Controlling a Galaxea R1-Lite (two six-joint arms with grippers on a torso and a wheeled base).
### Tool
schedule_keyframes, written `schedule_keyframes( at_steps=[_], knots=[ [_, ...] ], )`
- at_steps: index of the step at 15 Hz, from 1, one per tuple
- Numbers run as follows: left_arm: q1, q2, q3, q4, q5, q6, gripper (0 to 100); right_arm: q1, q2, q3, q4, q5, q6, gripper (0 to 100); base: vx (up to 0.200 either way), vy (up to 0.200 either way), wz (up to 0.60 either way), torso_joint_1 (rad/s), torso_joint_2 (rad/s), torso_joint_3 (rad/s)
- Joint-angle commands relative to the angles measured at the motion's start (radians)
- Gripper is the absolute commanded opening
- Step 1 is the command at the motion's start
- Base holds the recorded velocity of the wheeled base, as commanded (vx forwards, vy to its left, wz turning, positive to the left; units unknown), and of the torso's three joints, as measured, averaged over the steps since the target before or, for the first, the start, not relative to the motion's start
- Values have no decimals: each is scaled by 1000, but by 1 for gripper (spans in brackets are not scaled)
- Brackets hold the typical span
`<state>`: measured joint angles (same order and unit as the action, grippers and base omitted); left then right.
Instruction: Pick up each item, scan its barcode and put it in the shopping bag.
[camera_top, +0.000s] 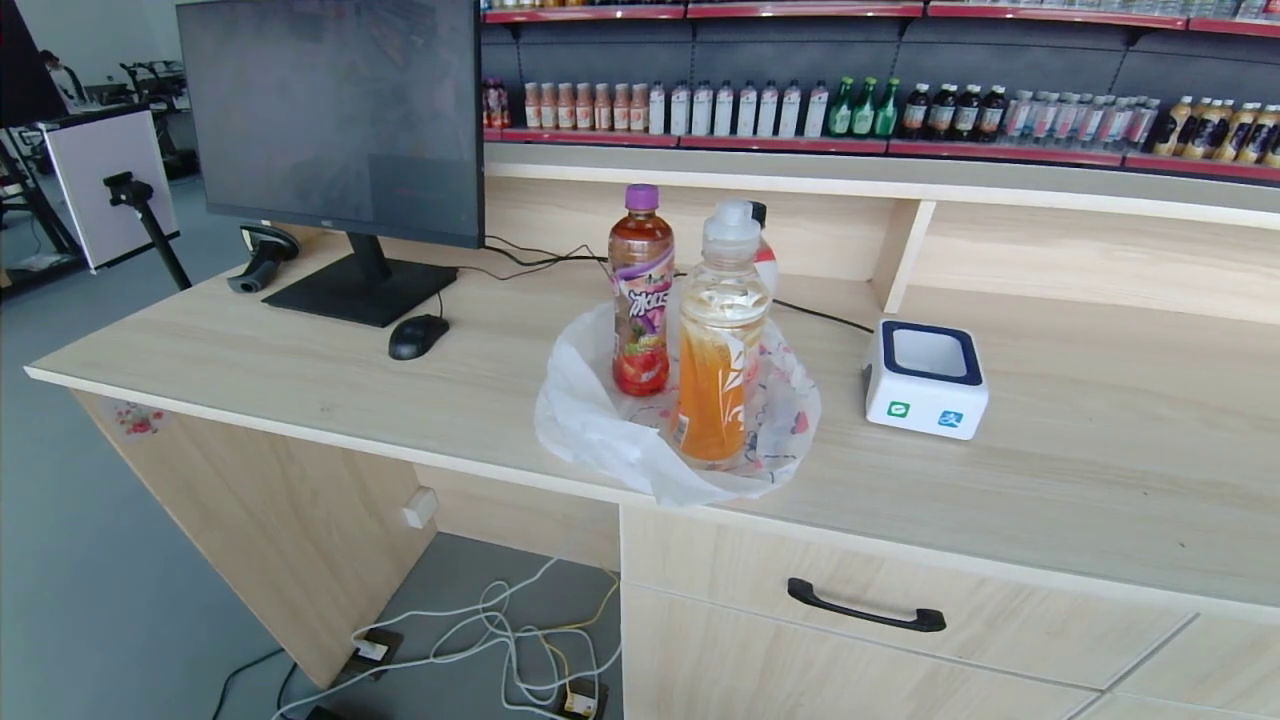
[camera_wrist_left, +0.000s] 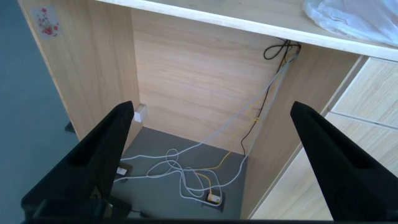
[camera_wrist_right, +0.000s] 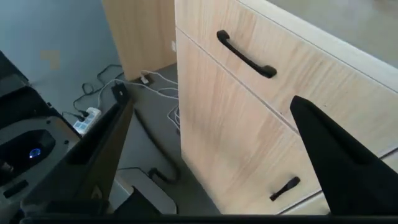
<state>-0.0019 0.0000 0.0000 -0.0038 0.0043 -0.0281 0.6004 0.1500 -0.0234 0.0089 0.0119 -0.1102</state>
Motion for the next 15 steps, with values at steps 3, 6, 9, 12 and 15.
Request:
schedule_keyframes(
  at_steps=[3,6,9,12,15],
  knots=[
    [0,0,0,-1,0,-1,100,-409,-50,5,-7,-52,21,100,0,0,0,0,0,0],
    [0,0,0,-1,0,-1,100,-580,-29,23,-10,-56,95,100,-67,0,0,-1,-1,2],
    [0,2,0,-1,0,-1,100,-597,-150,23,-9,-52,84,100,-200,0,0,15,5,2],
    [2,0,0,1,2,-1,100,-597,-150,22,-7,-47,69,100,-200,0,0,-4,1,4],
    [2,2,0,-1,2,-4,100,-597,-150,23,-7,-46,93,100,-200,0,-200,4,4,4]
  ],
)
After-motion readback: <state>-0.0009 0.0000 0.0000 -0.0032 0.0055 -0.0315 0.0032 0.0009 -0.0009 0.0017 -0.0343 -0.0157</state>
